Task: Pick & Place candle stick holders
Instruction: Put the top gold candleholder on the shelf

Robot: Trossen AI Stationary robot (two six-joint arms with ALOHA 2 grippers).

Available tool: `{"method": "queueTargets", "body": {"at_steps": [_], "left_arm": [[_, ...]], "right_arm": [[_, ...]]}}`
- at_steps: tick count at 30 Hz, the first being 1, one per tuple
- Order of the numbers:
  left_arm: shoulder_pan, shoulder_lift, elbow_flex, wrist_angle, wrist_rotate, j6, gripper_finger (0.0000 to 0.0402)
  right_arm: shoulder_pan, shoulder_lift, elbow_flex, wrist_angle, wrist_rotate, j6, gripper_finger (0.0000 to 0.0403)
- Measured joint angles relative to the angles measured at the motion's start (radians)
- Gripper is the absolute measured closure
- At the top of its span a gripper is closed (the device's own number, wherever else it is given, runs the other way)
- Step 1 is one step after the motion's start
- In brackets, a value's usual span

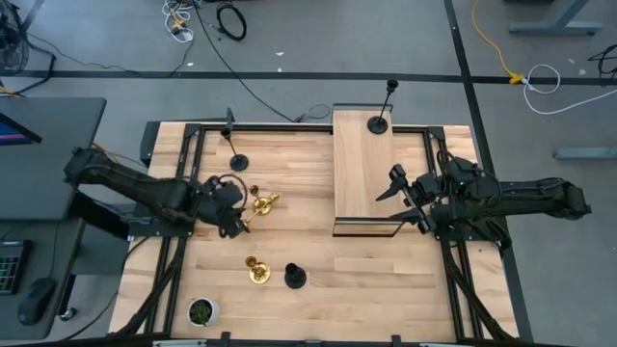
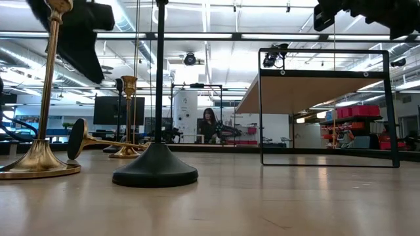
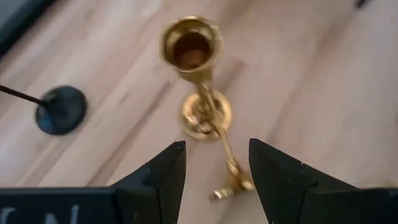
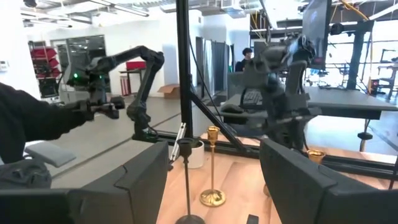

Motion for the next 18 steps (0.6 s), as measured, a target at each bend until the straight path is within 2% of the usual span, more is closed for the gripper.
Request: {"method": "queueTargets", "body": {"at_steps": [7,14,18], "left_arm": [[-0.014,0.005,-0.190,0.318,-0.200,0.034,0.0223],[-0.013,0.005,-0.333,0.553,-0.307,0.038,0.0223],[-0.013,0.005,-0.418,0.775,-0.338,0.105,0.0223]], "right_arm": [[0.000,0.000,0.000,0.002,0.000,0.000,0.0152],[0.000,0.001,0.000,0.001,0.000,0.000,0.0152],[0.000,0.001,0.000,0.000,0.000,-0.001,0.0152]]}}
